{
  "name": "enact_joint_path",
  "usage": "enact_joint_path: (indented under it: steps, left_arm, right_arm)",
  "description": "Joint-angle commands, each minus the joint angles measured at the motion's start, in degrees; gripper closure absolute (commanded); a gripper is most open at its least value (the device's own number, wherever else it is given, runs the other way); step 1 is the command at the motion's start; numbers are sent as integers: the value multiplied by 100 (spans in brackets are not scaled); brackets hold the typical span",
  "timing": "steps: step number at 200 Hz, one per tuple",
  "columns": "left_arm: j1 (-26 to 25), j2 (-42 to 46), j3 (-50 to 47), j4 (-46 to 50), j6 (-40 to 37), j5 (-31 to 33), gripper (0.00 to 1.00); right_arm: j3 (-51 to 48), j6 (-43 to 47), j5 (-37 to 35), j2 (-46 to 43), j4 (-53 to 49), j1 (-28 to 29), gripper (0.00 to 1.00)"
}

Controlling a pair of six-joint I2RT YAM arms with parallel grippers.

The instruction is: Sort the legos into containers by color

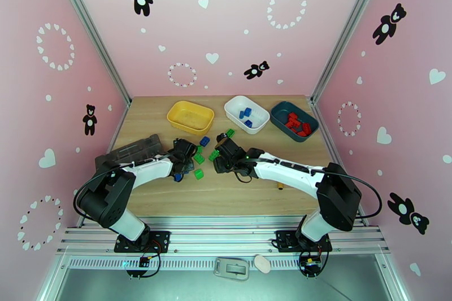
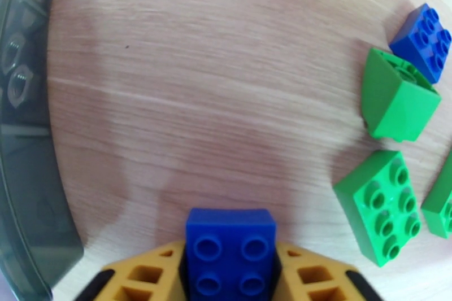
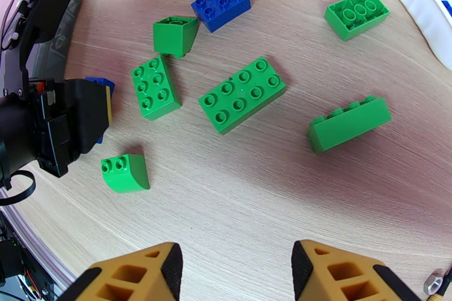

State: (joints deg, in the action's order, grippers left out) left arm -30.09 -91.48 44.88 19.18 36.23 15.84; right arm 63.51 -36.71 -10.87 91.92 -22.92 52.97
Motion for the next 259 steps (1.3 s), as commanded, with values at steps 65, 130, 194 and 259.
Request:
enact_joint_path:
  steps: [65,130,194,259]
  left_arm:
    - [-120,930,648,-110,-252,-1392,70]
    - [-215,-299,2250,-833,-181,-2880,71]
    - [-397,-2313,4537,-1340,128,-3424,72]
    - [-433,-4416,7362,-1290,472,-3502,69]
  right_arm:
    - [-177,-20,407,-544,241,-555,42]
    - [-246,-291,1184,-964,470,-1743,36]
    - [-661,-416,1360,-2037,338,-2936,31]
    - [-1277,-432,1298,-3011,3,-3258,28]
